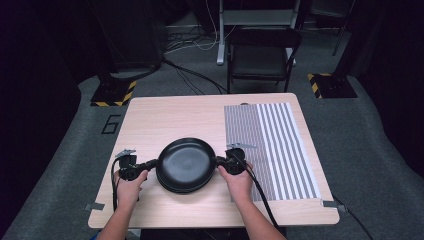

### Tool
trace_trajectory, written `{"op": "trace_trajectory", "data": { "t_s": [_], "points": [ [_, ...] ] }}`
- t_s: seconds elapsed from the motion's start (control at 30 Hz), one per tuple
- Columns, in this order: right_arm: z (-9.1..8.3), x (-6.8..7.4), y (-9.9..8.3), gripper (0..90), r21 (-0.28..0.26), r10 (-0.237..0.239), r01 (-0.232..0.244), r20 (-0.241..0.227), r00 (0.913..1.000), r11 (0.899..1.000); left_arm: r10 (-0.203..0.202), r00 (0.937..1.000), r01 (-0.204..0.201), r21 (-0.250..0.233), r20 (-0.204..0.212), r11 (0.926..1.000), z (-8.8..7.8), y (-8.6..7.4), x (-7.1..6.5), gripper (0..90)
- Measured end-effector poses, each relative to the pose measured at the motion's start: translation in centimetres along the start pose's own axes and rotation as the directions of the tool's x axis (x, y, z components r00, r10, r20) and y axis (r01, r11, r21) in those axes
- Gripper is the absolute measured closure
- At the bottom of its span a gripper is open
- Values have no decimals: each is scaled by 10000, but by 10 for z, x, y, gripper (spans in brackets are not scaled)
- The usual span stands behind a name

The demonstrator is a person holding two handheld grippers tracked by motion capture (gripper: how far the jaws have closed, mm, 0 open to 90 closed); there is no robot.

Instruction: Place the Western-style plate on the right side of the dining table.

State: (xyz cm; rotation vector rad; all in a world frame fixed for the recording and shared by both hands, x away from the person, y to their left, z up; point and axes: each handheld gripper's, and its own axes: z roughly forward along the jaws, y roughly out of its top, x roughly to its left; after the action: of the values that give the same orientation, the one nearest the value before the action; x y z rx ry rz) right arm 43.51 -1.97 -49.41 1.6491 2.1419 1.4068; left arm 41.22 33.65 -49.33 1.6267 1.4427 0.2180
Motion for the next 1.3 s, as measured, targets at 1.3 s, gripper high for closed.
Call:
{"op": "trace_trajectory", "data": {
  "t_s": [1.3],
  "points": [
    [-1, -21, 17, 810, -117, 1896, -1899, -190, 9817, 9817, -580, 9983, 580, 54, 3, 9983, 22, -1, -14, 796]
  ]
}}
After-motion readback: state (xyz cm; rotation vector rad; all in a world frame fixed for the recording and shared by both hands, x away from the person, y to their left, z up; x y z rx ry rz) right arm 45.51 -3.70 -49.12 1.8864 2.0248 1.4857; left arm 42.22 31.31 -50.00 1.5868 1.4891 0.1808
